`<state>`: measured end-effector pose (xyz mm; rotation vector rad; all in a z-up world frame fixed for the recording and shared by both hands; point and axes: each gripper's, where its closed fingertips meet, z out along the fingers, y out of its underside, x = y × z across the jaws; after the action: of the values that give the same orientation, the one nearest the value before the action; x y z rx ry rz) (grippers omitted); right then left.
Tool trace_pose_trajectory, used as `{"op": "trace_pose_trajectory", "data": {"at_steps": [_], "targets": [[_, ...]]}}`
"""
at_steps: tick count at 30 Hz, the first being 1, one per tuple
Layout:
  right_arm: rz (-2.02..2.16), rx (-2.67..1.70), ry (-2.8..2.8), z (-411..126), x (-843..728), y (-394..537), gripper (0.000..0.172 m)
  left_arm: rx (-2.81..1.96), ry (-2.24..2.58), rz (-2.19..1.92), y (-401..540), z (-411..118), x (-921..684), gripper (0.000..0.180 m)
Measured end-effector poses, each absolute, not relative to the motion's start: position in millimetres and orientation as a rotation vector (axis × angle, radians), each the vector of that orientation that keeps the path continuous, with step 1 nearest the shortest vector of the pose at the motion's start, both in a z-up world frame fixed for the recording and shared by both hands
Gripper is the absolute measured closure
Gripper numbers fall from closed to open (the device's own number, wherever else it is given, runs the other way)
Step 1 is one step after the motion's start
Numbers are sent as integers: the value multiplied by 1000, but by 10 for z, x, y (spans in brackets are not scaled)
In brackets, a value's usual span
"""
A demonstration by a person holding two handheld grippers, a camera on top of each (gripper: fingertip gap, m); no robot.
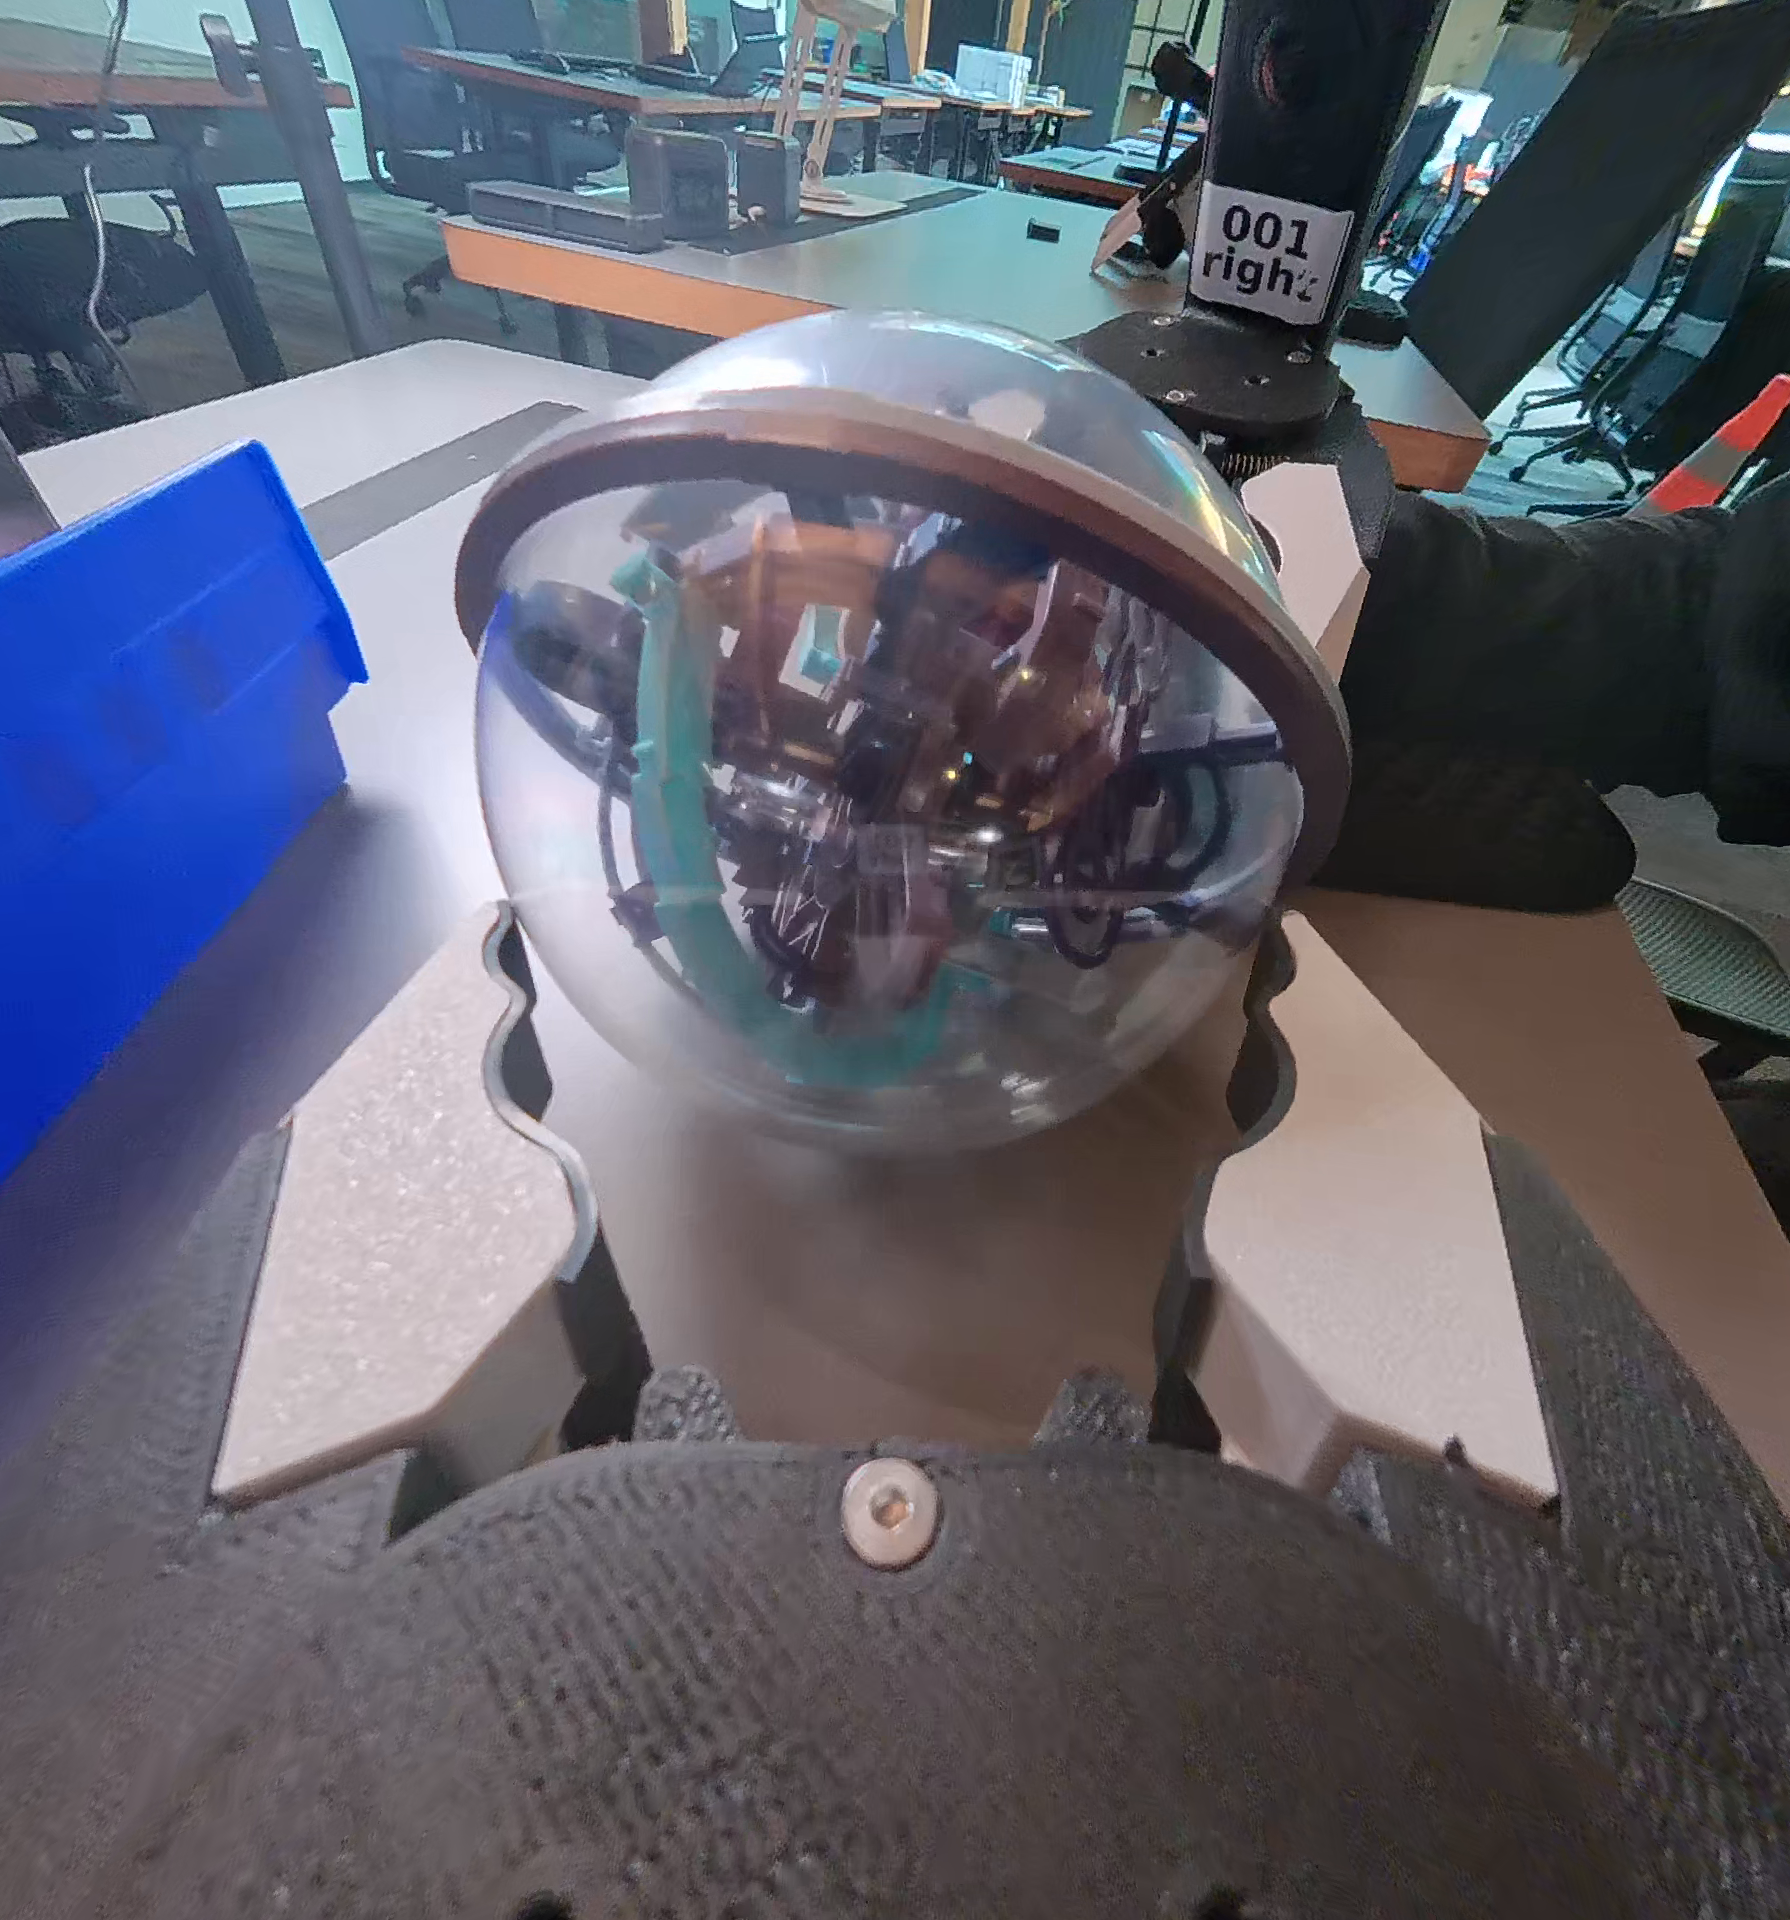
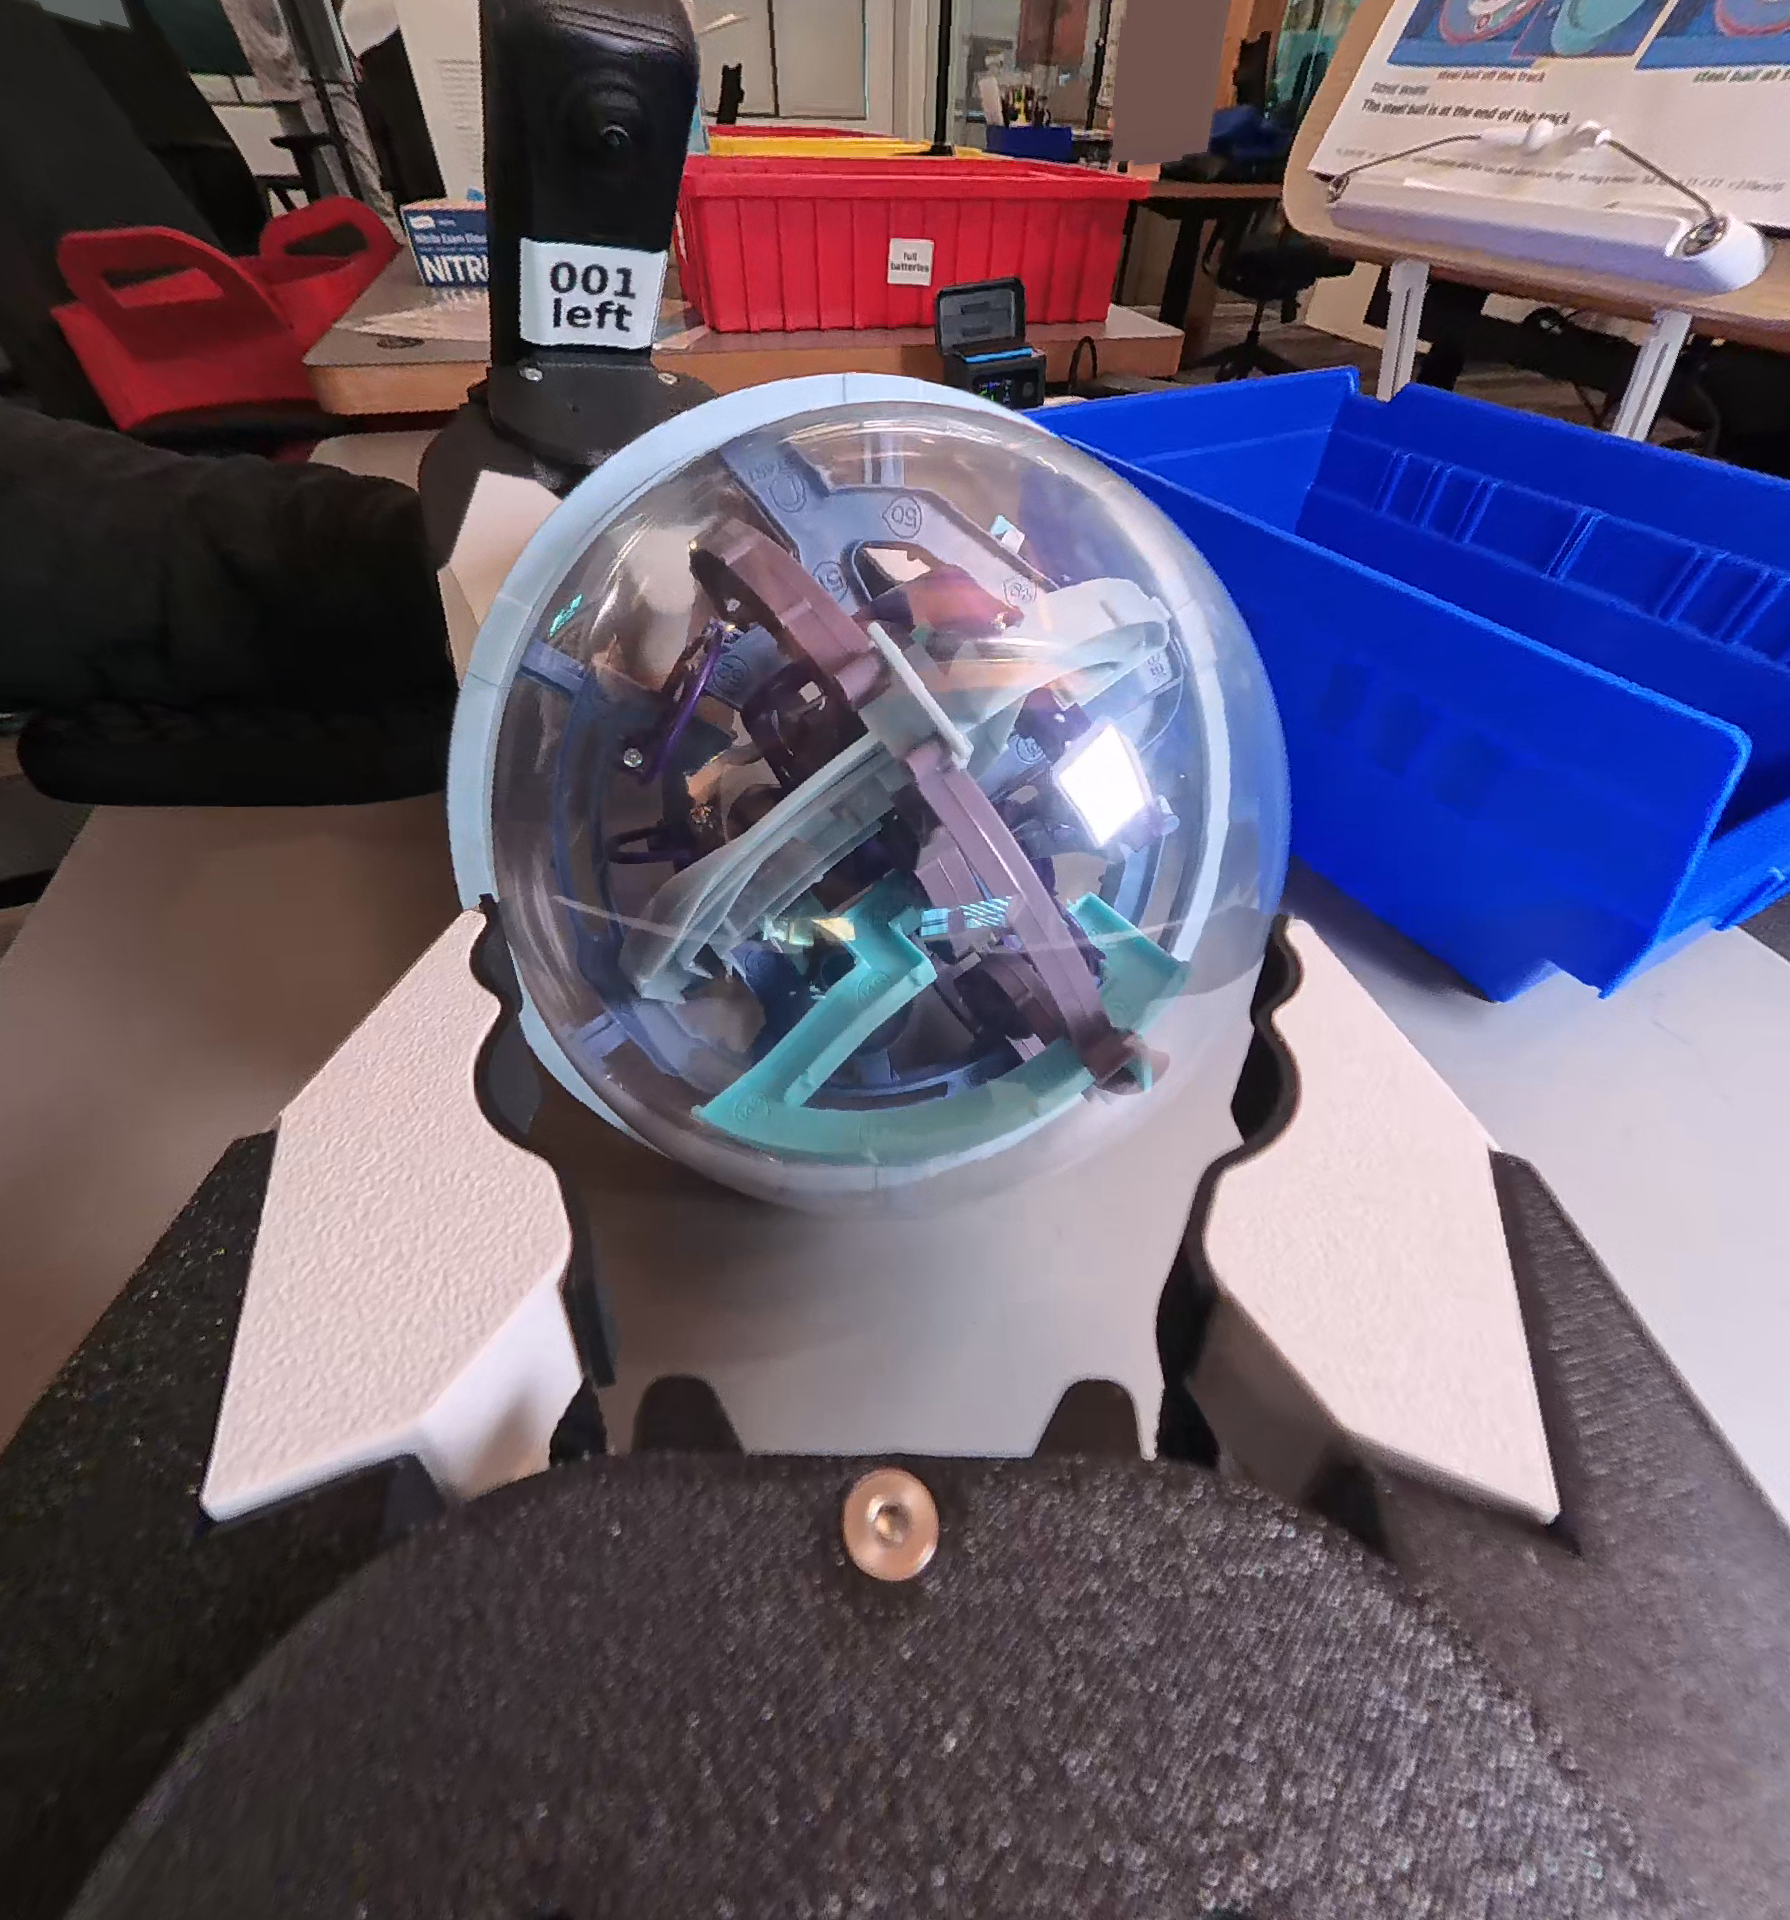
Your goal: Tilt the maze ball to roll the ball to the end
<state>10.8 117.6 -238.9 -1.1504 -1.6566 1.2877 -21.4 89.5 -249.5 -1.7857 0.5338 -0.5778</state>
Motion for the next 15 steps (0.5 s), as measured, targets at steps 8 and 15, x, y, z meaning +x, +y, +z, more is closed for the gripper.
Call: {"op": "trace_pose_trajectory", "data": {"at_steps": [8,15], "targets": [[1245,-1087,-1643,-2407,113,1126,35,-1775,591,-507,847,-2482,-222,48],[1242,-1076,-1642,-2409,118,1117,35,-1767,591,-508,834,-2466,-223,49]]}}
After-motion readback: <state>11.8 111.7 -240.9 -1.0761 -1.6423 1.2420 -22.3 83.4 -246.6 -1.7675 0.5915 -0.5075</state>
